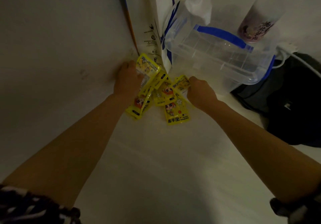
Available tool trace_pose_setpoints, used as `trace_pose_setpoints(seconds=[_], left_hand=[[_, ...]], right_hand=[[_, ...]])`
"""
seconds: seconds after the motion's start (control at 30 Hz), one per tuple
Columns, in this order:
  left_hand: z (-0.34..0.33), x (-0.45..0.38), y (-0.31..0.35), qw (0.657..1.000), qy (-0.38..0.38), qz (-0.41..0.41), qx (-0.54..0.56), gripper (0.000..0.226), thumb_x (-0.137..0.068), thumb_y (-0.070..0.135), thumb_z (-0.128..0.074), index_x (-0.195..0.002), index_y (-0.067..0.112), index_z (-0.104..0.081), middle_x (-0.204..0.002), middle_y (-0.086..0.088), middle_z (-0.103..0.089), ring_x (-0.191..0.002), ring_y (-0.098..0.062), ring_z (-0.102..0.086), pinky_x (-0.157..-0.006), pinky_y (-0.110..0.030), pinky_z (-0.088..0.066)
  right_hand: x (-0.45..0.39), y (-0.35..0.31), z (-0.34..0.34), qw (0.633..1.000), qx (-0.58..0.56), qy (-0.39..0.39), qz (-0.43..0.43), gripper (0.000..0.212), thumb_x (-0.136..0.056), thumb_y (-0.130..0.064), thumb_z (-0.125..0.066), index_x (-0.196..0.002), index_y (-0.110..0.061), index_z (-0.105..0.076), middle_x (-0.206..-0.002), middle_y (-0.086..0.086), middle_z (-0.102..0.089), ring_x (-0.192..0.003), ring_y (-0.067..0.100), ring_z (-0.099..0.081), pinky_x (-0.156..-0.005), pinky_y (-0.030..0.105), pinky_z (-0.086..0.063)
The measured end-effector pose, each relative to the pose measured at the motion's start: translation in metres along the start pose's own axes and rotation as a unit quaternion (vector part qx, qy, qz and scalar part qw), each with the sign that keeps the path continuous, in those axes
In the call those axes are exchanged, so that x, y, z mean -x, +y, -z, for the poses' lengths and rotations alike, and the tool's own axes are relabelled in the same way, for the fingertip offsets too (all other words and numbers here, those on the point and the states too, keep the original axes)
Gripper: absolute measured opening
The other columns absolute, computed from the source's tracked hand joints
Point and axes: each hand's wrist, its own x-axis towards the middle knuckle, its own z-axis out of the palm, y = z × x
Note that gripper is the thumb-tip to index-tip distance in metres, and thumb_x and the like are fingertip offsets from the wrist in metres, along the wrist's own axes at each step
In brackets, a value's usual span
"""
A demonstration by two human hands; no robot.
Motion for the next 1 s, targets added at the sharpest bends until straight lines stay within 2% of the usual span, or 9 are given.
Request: trace_pose_setpoints(seconds=[0.07,0.2,0.33,0.5,0.63,0.7,0.8,0.9,1.0], left_hand=[[-0.005,-0.005,-0.001,1.000,-0.024,0.003,-0.009,0.030,-0.090,0.020,-0.059,-0.113,0.002,-0.052,-0.115,-0.020,-0.058,-0.107,-0.036,-0.054,-0.087,-0.045,-0.045],[-0.014,0.000,-0.006,0.998,-0.059,0.015,-0.002,0.026,-0.092,0.017,-0.056,-0.114,0.003,-0.051,-0.113,-0.018,-0.060,-0.105,-0.036,-0.056,-0.082,-0.041,-0.044],[-0.018,0.013,-0.010,0.998,-0.057,0.024,0.023,0.029,-0.092,0.017,-0.056,-0.117,0.004,-0.052,-0.116,-0.017,-0.060,-0.107,-0.035,-0.056,-0.086,-0.041,-0.045],[-0.019,0.039,-0.016,0.996,-0.075,0.027,0.048,0.028,-0.092,0.018,-0.056,-0.119,0.011,-0.052,-0.118,-0.010,-0.061,-0.106,-0.028,-0.058,-0.079,-0.029,-0.042],[-0.019,0.057,-0.020,0.996,-0.072,0.032,0.047,0.023,-0.090,0.021,-0.059,-0.109,0.009,-0.054,-0.108,-0.012,-0.063,-0.095,-0.031,-0.062,-0.078,-0.037,-0.051],[-0.020,0.061,-0.022,0.994,-0.071,0.056,0.069,0.025,-0.087,0.023,-0.062,-0.108,0.010,-0.055,-0.106,-0.011,-0.065,-0.093,-0.030,-0.063,-0.078,-0.039,-0.053],[-0.026,0.060,-0.029,0.987,-0.062,0.100,0.111,0.030,-0.080,0.031,-0.064,-0.105,0.016,-0.057,-0.105,-0.008,-0.065,-0.093,-0.029,-0.064,-0.080,-0.045,-0.055],[-0.033,0.058,-0.028,0.985,-0.048,0.111,0.121,0.028,-0.077,0.027,-0.067,-0.100,0.014,-0.060,-0.105,-0.011,-0.064,-0.093,-0.030,-0.063,-0.081,-0.047,-0.055],[-0.035,0.058,-0.020,0.983,-0.046,0.124,0.130,0.024,-0.079,0.020,-0.070,-0.099,0.009,-0.063,-0.105,-0.012,-0.065,-0.094,-0.030,-0.063,-0.080,-0.049,-0.054]], right_hand=[[-0.001,-0.001,-0.003,1.000,0.029,0.008,0.009,0.022,-0.087,-0.001,-0.042,-0.107,-0.002,-0.050,-0.095,0.019,-0.061,-0.084,0.035,-0.058,-0.064,0.033,-0.038],[-0.001,0.003,-0.009,0.999,0.045,0.023,0.020,0.026,-0.089,-0.007,-0.044,-0.114,-0.002,-0.048,-0.104,0.018,-0.061,-0.095,0.038,-0.058,-0.071,0.038,-0.044],[0.003,0.010,-0.011,0.998,0.047,0.021,0.022,0.019,-0.088,-0.013,-0.047,-0.102,-0.001,-0.051,-0.102,0.018,-0.059,-0.095,0.036,-0.058,-0.067,0.034,-0.043],[0.015,0.018,-0.013,1.000,0.029,-0.007,-0.003,0.009,-0.087,-0.017,-0.048,-0.086,-0.009,-0.047,-0.088,0.010,-0.052,-0.088,0.031,-0.056,-0.063,0.032,-0.036],[0.024,0.027,-0.012,0.999,0.000,-0.045,-0.028,0.012,-0.085,-0.018,-0.054,-0.080,-0.010,-0.046,-0.087,0.009,-0.053,-0.077,0.027,-0.054,-0.060,0.031,-0.038],[0.026,0.030,-0.015,0.998,0.009,-0.048,-0.028,0.014,-0.086,-0.019,-0.055,-0.086,-0.005,-0.052,-0.097,0.014,-0.052,-0.089,0.032,-0.054,-0.066,0.031,-0.039],[0.025,0.036,-0.024,0.996,0.056,-0.044,-0.051,0.026,-0.086,-0.023,-0.054,-0.103,-0.003,-0.056,-0.115,0.016,-0.045,-0.110,0.037,-0.042,-0.080,0.036,-0.036],[0.022,0.038,-0.030,0.996,0.051,-0.032,-0.071,0.025,-0.084,-0.024,-0.055,-0.100,-0.005,-0.054,-0.118,0.018,-0.046,-0.114,0.037,-0.039,-0.086,0.039,-0.035],[0.020,0.035,-0.031,0.994,0.038,-0.045,-0.090,0.018,-0.084,-0.020,-0.056,-0.096,-0.008,-0.050,-0.120,0.017,-0.046,-0.115,0.036,-0.040,-0.081,0.038,-0.032]])
